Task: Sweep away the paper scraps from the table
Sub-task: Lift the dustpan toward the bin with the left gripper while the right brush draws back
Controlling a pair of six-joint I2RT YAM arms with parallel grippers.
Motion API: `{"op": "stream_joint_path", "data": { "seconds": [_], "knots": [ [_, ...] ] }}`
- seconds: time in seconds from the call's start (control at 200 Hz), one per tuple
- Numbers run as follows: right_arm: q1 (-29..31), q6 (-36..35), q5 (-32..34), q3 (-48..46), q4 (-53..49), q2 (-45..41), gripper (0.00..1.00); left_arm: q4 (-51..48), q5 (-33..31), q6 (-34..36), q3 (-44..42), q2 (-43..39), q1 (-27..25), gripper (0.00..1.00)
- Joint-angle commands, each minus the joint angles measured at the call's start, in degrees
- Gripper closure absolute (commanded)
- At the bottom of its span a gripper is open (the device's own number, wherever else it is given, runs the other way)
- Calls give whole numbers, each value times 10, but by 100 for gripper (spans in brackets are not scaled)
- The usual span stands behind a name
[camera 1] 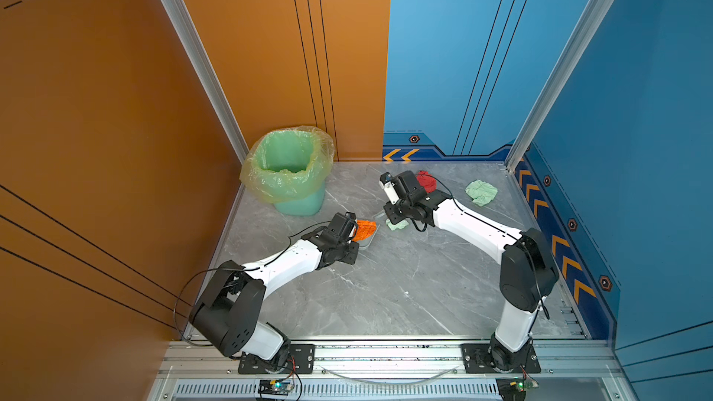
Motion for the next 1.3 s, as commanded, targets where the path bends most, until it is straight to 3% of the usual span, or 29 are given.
{"op": "stream_joint_path", "data": {
  "seconds": [0.0, 0.501, 1.081, 1.297],
  "knots": [
    [-15, 17, -24, 6, -1, -51, 100, -42, -18, 13, 16, -35, -3, 96],
    [-97, 50, -48, -87, 21, -182, 100, -210, -38, 28, 140, -129, 24, 94],
    [-110, 59, -62, -138, 34, -199, 100, -334, -25, 78, 332, -137, 74, 92],
    [-110, 64, -71, -147, 39, -201, 100, -353, -30, 99, 377, -135, 127, 92]
  ]
}}
